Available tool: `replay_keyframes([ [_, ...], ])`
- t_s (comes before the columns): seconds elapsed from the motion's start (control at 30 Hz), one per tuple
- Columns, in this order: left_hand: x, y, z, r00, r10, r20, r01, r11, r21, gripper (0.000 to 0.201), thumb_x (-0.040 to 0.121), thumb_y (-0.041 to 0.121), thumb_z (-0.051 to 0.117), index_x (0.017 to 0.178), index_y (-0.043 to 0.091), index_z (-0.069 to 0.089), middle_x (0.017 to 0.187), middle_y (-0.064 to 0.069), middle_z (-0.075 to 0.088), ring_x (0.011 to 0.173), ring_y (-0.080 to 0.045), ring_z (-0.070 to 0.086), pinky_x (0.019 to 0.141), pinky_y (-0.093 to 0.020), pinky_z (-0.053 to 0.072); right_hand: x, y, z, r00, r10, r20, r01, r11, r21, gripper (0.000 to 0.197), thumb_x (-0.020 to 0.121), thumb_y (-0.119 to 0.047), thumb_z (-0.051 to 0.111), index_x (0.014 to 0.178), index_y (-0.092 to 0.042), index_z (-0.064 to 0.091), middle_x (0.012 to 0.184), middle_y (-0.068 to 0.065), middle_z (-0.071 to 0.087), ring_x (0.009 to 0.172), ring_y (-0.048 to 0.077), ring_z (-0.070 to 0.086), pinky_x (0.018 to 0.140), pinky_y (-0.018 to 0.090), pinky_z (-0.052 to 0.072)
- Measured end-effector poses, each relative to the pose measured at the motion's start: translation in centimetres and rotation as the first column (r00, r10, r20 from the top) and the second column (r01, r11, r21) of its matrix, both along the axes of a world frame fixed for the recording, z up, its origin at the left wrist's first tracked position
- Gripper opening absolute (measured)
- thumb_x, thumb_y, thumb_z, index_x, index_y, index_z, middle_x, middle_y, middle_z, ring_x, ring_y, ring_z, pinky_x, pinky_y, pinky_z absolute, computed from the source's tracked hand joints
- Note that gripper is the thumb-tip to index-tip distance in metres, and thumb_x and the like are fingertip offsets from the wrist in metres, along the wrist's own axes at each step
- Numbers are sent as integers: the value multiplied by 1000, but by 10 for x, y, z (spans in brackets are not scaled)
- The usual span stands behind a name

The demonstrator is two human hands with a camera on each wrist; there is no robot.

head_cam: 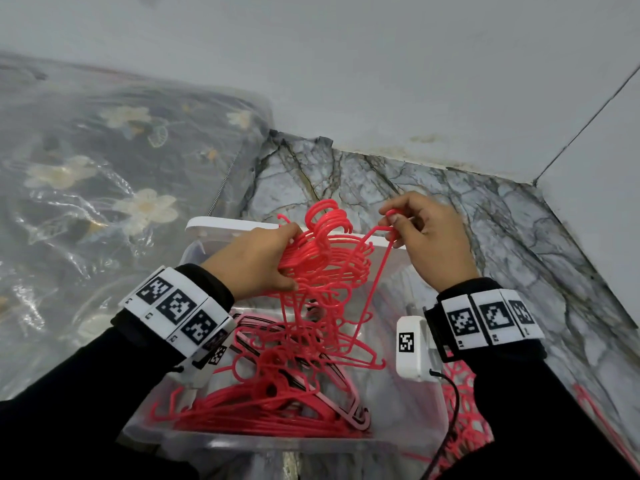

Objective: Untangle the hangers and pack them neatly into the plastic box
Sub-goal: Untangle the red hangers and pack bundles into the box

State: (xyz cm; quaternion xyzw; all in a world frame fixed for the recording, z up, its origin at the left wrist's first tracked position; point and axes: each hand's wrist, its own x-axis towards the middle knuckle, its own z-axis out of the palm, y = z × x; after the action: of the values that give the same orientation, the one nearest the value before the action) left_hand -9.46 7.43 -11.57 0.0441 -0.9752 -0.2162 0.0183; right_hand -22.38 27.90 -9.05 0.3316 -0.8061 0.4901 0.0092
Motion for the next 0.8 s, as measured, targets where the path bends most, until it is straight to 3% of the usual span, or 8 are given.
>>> replay_keyframes([
  [0.23, 0, 2, 2, 1000, -1, 1, 1, 1000, 29, 51, 63, 23, 82, 97, 20, 44, 84, 2, 60, 72, -18, 52, 60, -30, 35, -2, 0, -3, 998, -63, 26, 62, 998, 27, 20, 89, 1, 55, 89, -17, 62, 80, 2, 67, 64, 3, 63, 60, 16, 50],
  [0.3, 1, 1, 3, 1000, 11, -7, -11, 998, 63, 51, 61, 23, 83, 94, 21, 43, 83, 1, 61, 73, -19, 54, 63, -32, 40, -2, 1, -4, 988, -112, -104, 125, 984, 128, 19, 86, -3, 60, 94, -20, 61, 87, -5, 63, 74, 7, 59, 70, 16, 47],
  [0.37, 1, 2, 4, 1000, 21, -17, -19, 995, 102, 52, 61, 22, 83, 94, 20, 43, 83, 0, 61, 75, -20, 56, 65, -34, 43, 3, 2, -5, 925, -118, -361, 217, 944, 247, 22, 82, -7, 63, 100, -18, 58, 98, -4, 57, 90, 11, 51, 83, 19, 39],
  [0.43, 1, 1, 5, 999, 27, -19, -23, 989, 146, 54, 60, 21, 84, 99, 17, 47, 86, -2, 63, 78, -20, 59, 69, -36, 46, 9, 1, -6, 875, -50, -482, 214, 932, 292, 20, 78, -6, 64, 96, -14, 58, 98, 2, 55, 94, 17, 48, 85, 28, 39],
  [0.5, 1, 0, 6, 999, 33, -13, -31, 986, 163, 57, 60, 22, 85, 103, 15, 48, 88, -2, 64, 80, -19, 60, 70, -35, 46, 17, -4, -7, 901, 138, -412, 47, 911, 409, 13, 77, -6, 64, 87, -13, 60, 89, 2, 57, 87, 18, 51, 79, 32, 43],
  [0.6, -1, -2, 7, 999, 46, -8, -44, 980, 193, 60, 60, 23, 86, 106, 15, 49, 92, -1, 65, 83, -19, 61, 73, -35, 48, 32, -14, -18, 867, 411, -283, -164, 770, 617, 9, 78, -15, 67, 87, -14, 64, 89, 2, 62, 91, 21, 54, 79, 27, 37],
  [0.7, -2, -3, 5, 999, 47, -4, -45, 978, 205, 58, 60, 21, 86, 103, 18, 48, 93, 0, 65, 83, -17, 61, 73, -35, 49, 41, -23, -29, 768, 525, -366, -60, 629, 775, 26, 79, -39, 67, 98, -22, 64, 104, -3, 59, 104, 20, 49, 88, 34, 33],
  [0.8, -1, -6, 3, 999, 53, -10, -49, 976, 212, 58, 58, 20, 87, 94, 26, 42, 87, 5, 61, 79, -15, 58, 66, -29, 42, 46, -29, -32, 710, 531, -464, 35, 631, 775, 29, 74, -42, 70, 95, -22, 65, 102, -1, 60, 102, 24, 51, 90, 40, 36],
])
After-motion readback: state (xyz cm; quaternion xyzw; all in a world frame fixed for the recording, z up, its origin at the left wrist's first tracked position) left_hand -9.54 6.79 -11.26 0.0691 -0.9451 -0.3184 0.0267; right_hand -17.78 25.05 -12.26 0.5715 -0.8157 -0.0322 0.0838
